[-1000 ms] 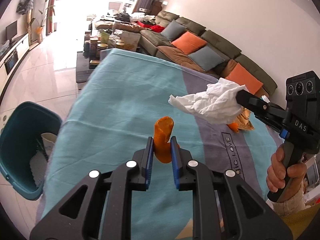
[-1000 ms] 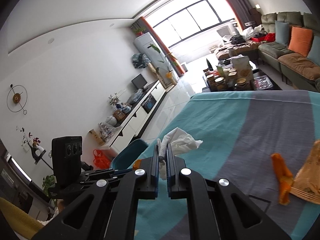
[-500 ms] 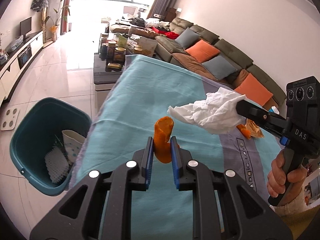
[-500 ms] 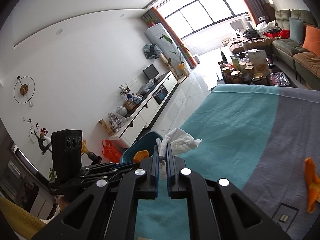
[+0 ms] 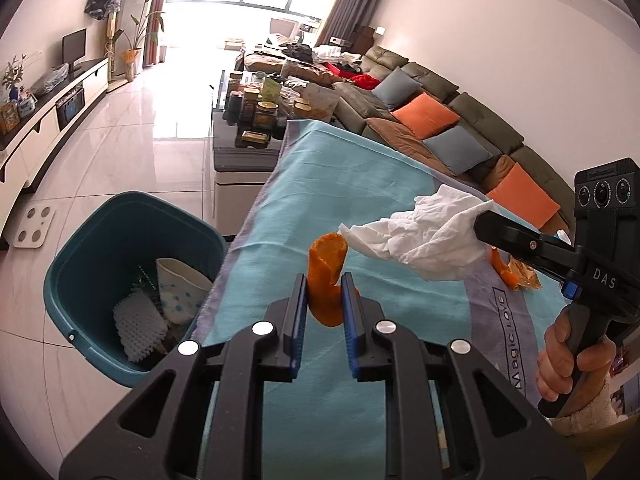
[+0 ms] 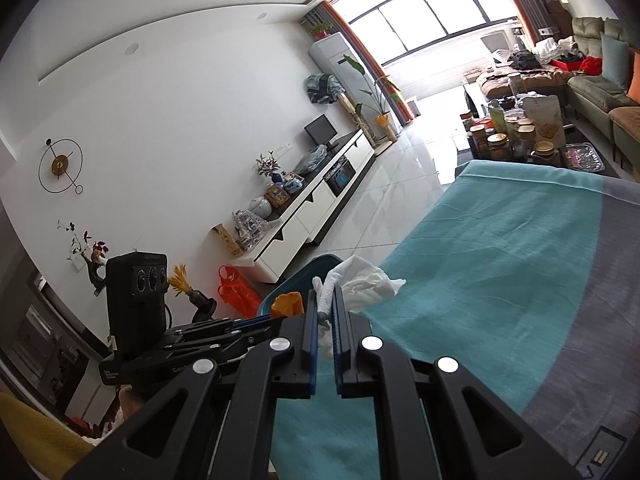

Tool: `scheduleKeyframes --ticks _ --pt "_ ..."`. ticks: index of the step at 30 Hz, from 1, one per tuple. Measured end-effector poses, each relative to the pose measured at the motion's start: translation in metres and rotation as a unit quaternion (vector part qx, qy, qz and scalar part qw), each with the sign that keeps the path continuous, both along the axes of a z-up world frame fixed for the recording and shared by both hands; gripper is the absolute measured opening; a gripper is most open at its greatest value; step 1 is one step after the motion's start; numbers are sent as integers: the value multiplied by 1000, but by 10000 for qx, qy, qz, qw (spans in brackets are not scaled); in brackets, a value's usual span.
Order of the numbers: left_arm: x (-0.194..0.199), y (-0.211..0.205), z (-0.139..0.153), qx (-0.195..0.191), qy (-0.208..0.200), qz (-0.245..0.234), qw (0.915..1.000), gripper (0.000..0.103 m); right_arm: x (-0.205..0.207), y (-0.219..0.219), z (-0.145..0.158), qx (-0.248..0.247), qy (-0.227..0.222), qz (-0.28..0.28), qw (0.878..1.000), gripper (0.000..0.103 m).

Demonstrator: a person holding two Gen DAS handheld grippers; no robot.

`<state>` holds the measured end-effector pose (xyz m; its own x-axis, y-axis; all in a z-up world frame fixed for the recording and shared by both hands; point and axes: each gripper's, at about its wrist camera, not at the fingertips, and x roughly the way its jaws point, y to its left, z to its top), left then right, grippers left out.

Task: Collect trash
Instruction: 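Lift and carry the orange peel and tissue with both grippers over the teal bin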

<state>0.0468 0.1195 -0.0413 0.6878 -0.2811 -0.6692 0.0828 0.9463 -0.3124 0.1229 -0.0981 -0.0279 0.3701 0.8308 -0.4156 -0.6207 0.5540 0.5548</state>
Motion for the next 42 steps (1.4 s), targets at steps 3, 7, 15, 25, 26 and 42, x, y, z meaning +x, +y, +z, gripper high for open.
scheduleKeyframes --ticks 3,7,15,25,26,42 --pt "-1 6 -1 8 -6 71 10000 17 0 6 0 14 12 86 10000 5" --pt "-3 16 0 29 -24 207 9998 17 4 16 -1 9 15 208 9998 5" --pt "-5 42 -3 80 15 536 9985 17 7 44 -2 -25 25 481 9988 5" --pt "-9 64 -10 92 101 841 9964 17 14 77 -5 -114 59 785 9968 5" --pt "-10 65 -10 96 105 865 9961 17 14 81 -5 -124 56 818 9966 5" --pt "-8 87 -18 117 208 1144 9931 17 17 119 -13 -269 166 1032 9942 5"
